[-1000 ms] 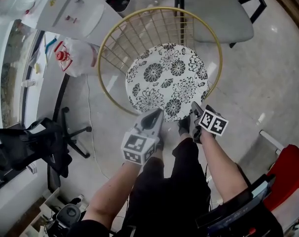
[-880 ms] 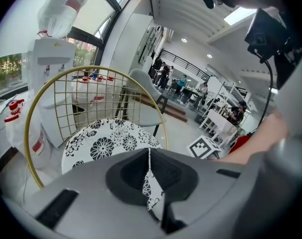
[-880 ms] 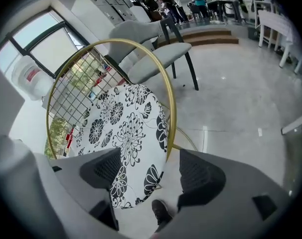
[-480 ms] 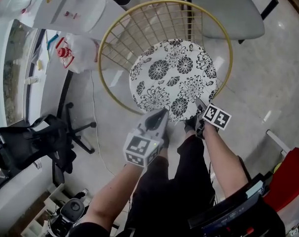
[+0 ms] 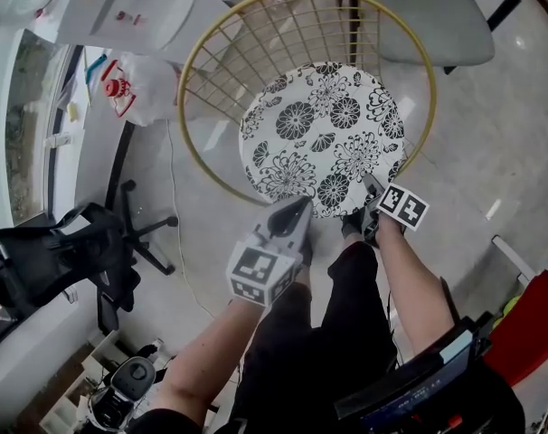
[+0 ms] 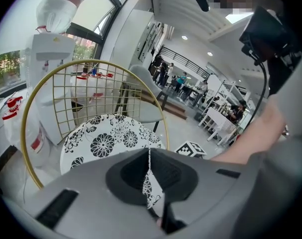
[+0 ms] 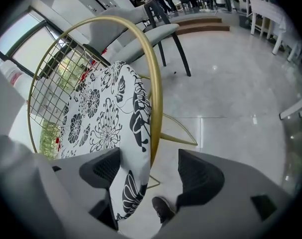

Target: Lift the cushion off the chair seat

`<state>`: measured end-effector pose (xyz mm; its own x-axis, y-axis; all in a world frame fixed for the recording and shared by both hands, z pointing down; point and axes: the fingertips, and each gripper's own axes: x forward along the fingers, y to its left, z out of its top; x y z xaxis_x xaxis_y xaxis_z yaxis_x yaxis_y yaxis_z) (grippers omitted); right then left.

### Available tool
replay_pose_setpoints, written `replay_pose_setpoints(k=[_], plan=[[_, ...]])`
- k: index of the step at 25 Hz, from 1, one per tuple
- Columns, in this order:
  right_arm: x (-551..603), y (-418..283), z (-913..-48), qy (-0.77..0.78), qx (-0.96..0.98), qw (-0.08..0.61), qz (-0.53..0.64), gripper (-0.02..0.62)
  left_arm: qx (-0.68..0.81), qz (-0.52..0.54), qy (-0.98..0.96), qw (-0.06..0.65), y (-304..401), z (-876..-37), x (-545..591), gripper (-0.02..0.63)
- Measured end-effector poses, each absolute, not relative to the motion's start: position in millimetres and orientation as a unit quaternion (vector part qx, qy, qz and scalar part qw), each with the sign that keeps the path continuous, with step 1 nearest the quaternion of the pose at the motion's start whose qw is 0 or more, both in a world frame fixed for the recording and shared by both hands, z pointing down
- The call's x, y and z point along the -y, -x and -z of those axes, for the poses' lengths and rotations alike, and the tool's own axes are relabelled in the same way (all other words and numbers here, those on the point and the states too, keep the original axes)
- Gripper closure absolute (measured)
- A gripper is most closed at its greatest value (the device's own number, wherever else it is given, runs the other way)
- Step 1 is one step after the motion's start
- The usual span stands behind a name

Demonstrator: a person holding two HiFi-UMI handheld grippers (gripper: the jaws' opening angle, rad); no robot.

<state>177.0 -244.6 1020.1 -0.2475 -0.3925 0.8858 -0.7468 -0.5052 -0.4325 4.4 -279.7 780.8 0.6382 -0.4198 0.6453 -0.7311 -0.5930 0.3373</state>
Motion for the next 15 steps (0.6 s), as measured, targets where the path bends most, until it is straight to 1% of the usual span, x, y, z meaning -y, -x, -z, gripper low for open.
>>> replay_pose_setpoints(k=[4, 5, 7, 8, 10, 15], plan=[[238, -179, -1017, -0.595, 0.480, 0.150, -0.627, 0.227, 0.334, -0.258, -0.856, 0.299, -8, -776, 278, 0.597], [236, -180, -1015, -0.595, 0.481, 0.147, -0.627, 0.241, 0.335, -0.258, -0.855, 0.300, -8, -774, 278, 0.597], [235, -180, -1011, -0.595, 0.487, 0.137, -0.624, 0.331, 0.332, -0.258, -0.857, 0.299, -9, -773, 276, 0.597], [236, -179, -1009, -0.595, 0.493, 0.132, -0.621, 0.359, 0.329, -0.258, -0.858, 0.299, -9, -773, 274, 0.597], [236, -178, -1005, -0.595, 0.497, 0.125, -0.620, 0.387, 0.327, -0.258, -0.859, 0.298, -9, -770, 274, 0.597], [223, -185, -996, -0.603, 0.488, 0.126, -0.619, 0.425, 0.319, -0.259, -0.864, 0.292, -9, -758, 265, 0.597]])
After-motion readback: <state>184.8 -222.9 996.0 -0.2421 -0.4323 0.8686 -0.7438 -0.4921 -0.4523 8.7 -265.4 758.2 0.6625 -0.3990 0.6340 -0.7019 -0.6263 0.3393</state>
